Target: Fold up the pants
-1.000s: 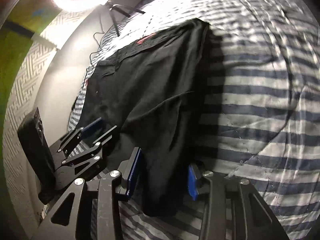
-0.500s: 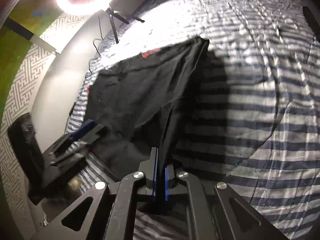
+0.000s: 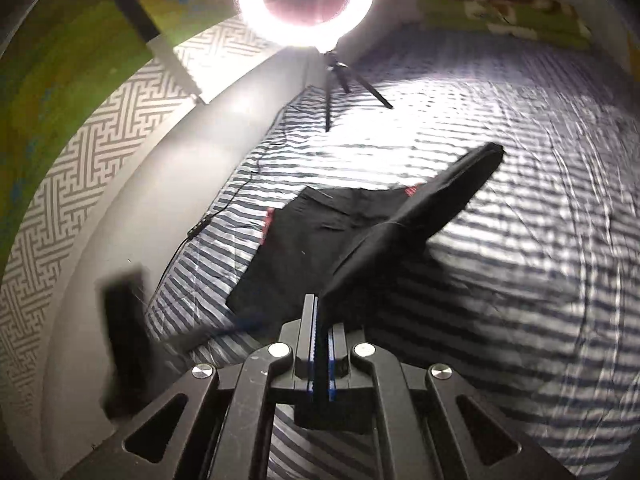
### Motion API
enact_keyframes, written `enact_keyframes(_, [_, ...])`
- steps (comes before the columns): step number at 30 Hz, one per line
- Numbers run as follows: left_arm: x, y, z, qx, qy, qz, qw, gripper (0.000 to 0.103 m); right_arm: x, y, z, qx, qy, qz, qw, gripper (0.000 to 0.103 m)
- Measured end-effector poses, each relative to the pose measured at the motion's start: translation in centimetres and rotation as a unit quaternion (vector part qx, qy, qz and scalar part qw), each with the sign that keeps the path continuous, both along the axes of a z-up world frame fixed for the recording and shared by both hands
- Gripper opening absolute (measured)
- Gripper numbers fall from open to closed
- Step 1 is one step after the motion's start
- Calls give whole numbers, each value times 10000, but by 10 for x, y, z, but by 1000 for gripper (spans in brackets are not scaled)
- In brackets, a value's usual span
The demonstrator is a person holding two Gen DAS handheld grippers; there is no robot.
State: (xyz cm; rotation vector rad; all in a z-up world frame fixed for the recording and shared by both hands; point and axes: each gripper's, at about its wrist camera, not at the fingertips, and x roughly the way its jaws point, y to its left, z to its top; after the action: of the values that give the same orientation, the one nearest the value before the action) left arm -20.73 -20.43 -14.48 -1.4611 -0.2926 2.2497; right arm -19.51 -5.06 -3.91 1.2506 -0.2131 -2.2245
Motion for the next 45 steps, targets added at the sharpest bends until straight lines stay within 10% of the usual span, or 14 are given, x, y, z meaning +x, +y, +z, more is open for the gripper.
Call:
enact_keyframes(7, [21,-61,49,376,638,469,9962,55,-13,-30,4,113,26,177,9998,4])
enact_keyframes(13, [1,-172,71,29,1024,2244,9691,55,-22,-90,-1,390,127,675,9969,4])
enact_keyframes(20, [-3,-232,60,-15,831,3004,9502,55,-29,-193,-56,1111,15,1282,9855,4])
enact_keyframes(27, [-13,-247,54,-21,797,3185,9446,55,-29,-227,-94,1164,-117,1713,9783,30])
enact_keyframes(34, [-22,-204,56,-88,809,2620,9616,55,-32,-147,-47,-730,-440,1750,9809,43])
enact_keyframes(45, [-30,-55,40,-579,794,424,9943,55,-121,-4,-70,-572,-618,-182,9963,45])
